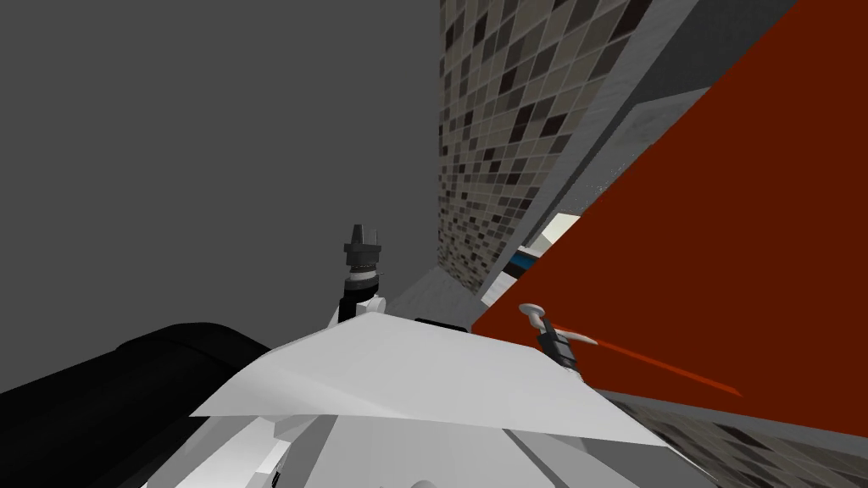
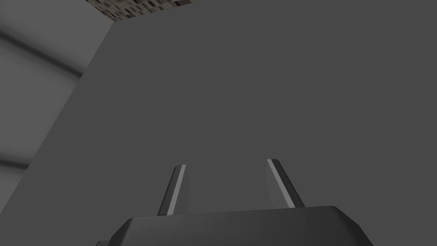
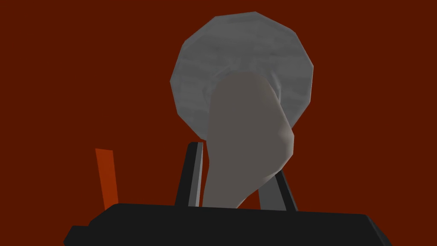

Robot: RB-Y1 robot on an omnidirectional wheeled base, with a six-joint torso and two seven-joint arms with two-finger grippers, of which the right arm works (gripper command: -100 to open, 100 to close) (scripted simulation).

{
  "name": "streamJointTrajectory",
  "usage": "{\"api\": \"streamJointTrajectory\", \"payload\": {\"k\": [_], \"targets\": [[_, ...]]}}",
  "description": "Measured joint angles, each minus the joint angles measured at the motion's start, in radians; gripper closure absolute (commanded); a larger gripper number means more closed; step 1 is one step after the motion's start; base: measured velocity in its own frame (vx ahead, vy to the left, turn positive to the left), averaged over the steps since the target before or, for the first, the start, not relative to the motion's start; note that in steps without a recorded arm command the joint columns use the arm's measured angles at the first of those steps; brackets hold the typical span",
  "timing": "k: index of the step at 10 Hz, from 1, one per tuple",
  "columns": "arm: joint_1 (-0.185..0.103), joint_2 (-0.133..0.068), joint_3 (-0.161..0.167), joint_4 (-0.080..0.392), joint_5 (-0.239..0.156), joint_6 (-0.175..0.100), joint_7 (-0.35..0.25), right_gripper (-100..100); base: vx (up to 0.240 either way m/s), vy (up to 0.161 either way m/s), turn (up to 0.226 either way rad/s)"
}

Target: Pull the door open

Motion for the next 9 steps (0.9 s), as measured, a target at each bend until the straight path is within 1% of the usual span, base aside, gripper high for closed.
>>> {"api": "streamJointTrajectory", "payload": {"k": [2,7,8,9], "targets": [[0.004,-0.012,0.010,0.005,0.001,-0.020,-0.010,100,-0.229,-0.044,0.175],[0.019,-0.046,0.042,0.044,0.005,-0.091,-0.041,100,-0.250,-0.032,0.156],[0.022,-0.052,0.048,0.053,0.006,-0.106,-0.047,100,-0.094,-0.002,0.022],[0.024,-0.051,0.051,0.055,0.007,-0.108,-0.049,100,-0.147,-0.016,0.127]]}}
